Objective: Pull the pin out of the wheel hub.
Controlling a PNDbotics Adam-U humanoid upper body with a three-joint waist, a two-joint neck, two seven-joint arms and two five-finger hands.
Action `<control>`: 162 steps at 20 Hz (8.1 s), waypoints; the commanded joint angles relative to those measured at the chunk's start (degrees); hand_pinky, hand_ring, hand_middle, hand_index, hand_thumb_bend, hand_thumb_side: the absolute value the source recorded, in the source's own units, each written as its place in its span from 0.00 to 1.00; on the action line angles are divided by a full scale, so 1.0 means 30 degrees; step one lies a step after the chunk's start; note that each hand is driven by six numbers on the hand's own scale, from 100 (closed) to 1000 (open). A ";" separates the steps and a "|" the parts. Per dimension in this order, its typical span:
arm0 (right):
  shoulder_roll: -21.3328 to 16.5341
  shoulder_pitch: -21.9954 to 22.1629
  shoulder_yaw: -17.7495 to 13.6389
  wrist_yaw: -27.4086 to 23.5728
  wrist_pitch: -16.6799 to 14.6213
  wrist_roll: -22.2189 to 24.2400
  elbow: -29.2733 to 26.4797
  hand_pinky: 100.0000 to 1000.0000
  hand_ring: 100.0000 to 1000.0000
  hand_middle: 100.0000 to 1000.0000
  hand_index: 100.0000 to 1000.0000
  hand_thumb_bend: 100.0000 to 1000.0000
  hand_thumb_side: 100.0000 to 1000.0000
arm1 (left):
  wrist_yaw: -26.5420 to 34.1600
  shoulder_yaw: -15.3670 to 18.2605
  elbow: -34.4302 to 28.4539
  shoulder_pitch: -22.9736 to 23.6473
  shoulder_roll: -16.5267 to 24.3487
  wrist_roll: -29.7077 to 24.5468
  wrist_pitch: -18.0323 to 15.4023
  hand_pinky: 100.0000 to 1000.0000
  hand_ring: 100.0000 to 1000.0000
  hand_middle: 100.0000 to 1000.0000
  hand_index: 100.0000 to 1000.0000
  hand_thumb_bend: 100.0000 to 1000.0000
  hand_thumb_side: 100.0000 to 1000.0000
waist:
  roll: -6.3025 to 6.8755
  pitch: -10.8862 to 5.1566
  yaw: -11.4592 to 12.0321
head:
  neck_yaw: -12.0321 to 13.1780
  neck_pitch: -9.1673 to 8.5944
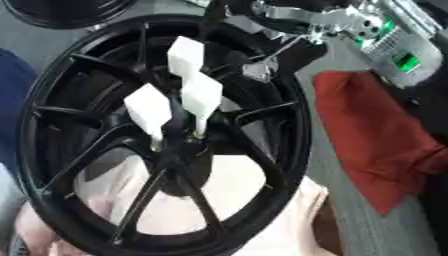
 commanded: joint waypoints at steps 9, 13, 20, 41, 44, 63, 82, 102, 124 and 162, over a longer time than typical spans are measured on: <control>-0.1394 -0.0639 -0.0900 -0.1502 -0.2029 0.3750 -0.0240 0.89 0.87 0.80 0.83 0.26 0.18 | 0.0172 -0.0028 -0.0051 -0.0243 0.0118 -0.0200 0.0034 0.61 0.49 0.46 0.65 0.29 0.46 | -0.0001 -0.0577 0.0288 | -0.0735 0.0245; -0.1350 -0.0740 -0.0983 -0.0829 -0.1591 0.4658 -0.0240 0.89 0.87 0.81 0.86 0.26 0.21 | 0.0206 -0.0020 0.0028 -0.0251 0.0053 -0.0237 0.0009 0.61 0.49 0.46 0.65 0.29 0.46 | -0.0072 -0.0631 0.0387 | -0.0903 0.0311; -0.1098 -0.1061 -0.1009 0.1080 -0.0899 0.4617 -0.0240 0.84 0.79 0.81 0.89 0.32 0.24 | 0.0229 0.0073 0.0086 -0.0302 0.0027 -0.0100 -0.0048 0.61 0.49 0.46 0.65 0.30 0.46 | -0.0173 -0.0553 0.0424 | -0.1018 0.0425; -0.0078 -0.1326 0.0055 0.3544 -0.0761 0.5535 -0.0240 0.72 0.62 0.74 0.86 0.32 0.29 | 0.0294 0.0130 0.0251 -0.0447 0.0002 -0.0068 0.0024 0.62 0.46 0.46 0.65 0.30 0.46 | -0.0419 -0.0300 0.0370 | -0.1146 0.0525; 0.0040 -0.1403 0.0144 0.3530 -0.0695 0.5548 -0.0240 0.71 0.61 0.73 0.86 0.32 0.29 | 0.0280 0.0139 0.0272 -0.0462 -0.0017 -0.0079 0.0048 0.62 0.46 0.47 0.65 0.30 0.46 | -0.0435 -0.0300 0.0368 | -0.1198 0.0589; 0.0645 -0.1526 0.0724 0.3906 -0.0386 0.5466 -0.0240 0.69 0.65 0.63 0.81 0.29 0.21 | 0.0283 0.0188 0.0351 -0.0658 -0.0123 -0.0097 0.0053 0.62 0.46 0.47 0.65 0.30 0.47 | -0.0437 -0.0163 0.0426 | -0.1019 0.1007; 0.1232 -0.1950 0.0626 0.3588 -0.0587 0.4762 -0.0240 0.62 0.58 0.59 0.73 0.28 0.10 | 0.0263 0.0212 0.0423 -0.0730 -0.0172 -0.0206 0.0014 0.63 0.46 0.47 0.65 0.31 0.47 | -0.0539 -0.0115 0.0370 | -0.1097 0.1024; 0.1846 -0.2087 0.0959 0.3255 -0.0944 0.5243 -0.0240 0.58 0.57 0.59 0.77 0.28 0.11 | 0.0258 0.0301 0.0494 -0.0826 -0.0261 -0.0250 0.0007 0.63 0.46 0.47 0.65 0.31 0.47 | -0.0604 0.0101 0.0389 | -0.1176 0.0997; 0.2085 -0.2062 0.1279 0.2809 -0.1478 0.6224 -0.0240 0.53 0.55 0.57 0.76 0.28 0.11 | 0.0155 0.0412 0.0628 -0.0839 -0.0335 -0.0333 0.0025 0.63 0.46 0.47 0.65 0.32 0.47 | -0.0631 -0.0154 0.0261 | -0.1210 0.1121; 0.2803 -0.2067 0.1954 0.1831 -0.1421 0.6178 -0.0240 0.44 0.48 0.42 0.56 0.14 0.00 | 0.0146 0.0497 0.0756 -0.0922 -0.0539 -0.0609 0.0091 0.64 0.46 0.47 0.65 0.33 0.48 | -0.0820 -0.0066 0.0368 | -0.1346 0.1059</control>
